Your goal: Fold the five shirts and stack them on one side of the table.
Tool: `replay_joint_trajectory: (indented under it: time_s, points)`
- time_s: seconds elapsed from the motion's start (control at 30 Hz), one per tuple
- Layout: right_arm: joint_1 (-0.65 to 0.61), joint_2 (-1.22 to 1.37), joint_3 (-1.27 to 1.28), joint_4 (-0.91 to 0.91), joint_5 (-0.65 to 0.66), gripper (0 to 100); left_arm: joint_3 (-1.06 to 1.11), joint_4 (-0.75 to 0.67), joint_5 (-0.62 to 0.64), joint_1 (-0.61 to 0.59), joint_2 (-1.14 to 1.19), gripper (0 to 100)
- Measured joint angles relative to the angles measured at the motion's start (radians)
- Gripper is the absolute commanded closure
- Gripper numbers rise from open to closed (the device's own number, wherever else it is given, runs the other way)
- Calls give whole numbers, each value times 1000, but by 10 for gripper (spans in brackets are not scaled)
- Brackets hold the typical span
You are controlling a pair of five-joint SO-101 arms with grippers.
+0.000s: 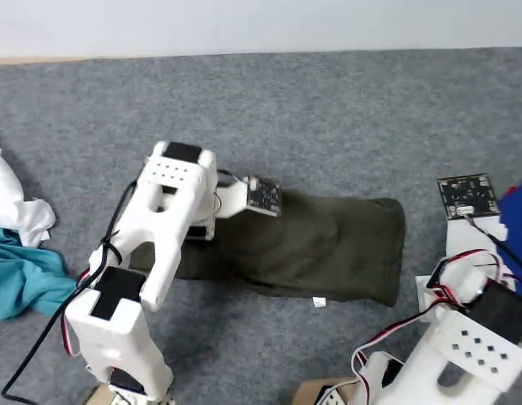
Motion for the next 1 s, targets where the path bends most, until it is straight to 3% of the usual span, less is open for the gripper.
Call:
replay_joint_trajectory:
  time_s: [0.2,0.47,0.7,1.0]
  points:
    - [0,0,0,0,0,794,-75,-5,0,-20,11,998]
    - [0,0,0,0,0,794,-86,-149,78,-11,169,994]
    - [0,0,0,0,0,794,-87,-138,89,21,189,892]
    - [0,0,0,0,0,794,-133,-46,89,20,129,887]
